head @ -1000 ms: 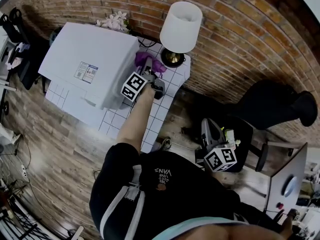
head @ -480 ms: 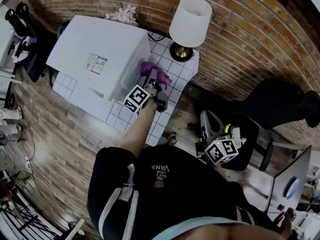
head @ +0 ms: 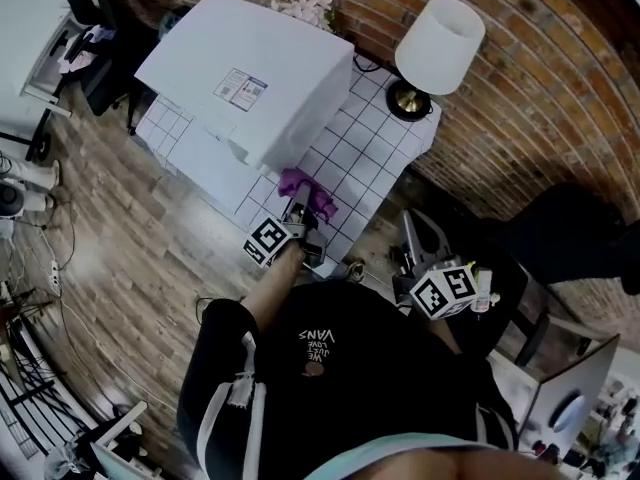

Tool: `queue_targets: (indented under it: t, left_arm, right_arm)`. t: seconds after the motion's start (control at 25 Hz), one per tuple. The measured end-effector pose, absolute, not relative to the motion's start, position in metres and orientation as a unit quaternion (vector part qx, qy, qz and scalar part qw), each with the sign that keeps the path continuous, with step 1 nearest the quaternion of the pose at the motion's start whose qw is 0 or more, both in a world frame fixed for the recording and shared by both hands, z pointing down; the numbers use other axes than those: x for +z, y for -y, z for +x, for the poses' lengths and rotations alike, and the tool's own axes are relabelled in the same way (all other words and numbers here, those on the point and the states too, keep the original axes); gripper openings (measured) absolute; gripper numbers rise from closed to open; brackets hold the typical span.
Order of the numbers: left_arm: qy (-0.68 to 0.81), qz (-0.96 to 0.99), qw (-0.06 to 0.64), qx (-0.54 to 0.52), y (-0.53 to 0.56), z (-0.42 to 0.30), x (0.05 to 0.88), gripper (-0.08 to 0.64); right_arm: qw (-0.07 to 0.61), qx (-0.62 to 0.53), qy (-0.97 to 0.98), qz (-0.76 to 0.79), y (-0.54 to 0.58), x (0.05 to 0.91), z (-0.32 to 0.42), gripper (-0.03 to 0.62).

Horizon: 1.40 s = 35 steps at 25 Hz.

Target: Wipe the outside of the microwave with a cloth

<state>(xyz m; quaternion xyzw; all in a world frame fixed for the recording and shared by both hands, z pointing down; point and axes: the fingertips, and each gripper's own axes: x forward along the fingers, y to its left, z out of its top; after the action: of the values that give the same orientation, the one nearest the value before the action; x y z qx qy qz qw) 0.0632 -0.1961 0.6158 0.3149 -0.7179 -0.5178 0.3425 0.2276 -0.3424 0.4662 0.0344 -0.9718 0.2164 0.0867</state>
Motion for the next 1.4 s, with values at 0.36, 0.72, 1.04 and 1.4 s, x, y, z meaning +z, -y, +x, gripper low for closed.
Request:
queue_targets:
  t: [0.36,0.72,1.04,1.4]
  left_arm:
    - [0.718,0.304,0.345,-0.522,0.205,0.048,0.636,0.141]
    - [0.716,0.322,0.342,-0.517,0.295,0.008,0.636,0.141]
    - [0.709,0.321,0.333,-0.533,0.371,-0.022,0.632,0.141]
    - [0.706,0.314,0.334,-0.54,0.423,-0.044,0.636,0.141]
  right_arm:
    - [0.09,0.213,0.971,0.051,0.342,0.466,0.241,0.004]
    - [0.089,0.229,0.959,0.143,0.374,0.475,0.29,0.003]
    - [0.084,0.248,0.942,0.21,0.396,0.48,0.328,0.003]
    - [0.098,0.25,0.935,0.234,0.403,0.481,0.34,0.005]
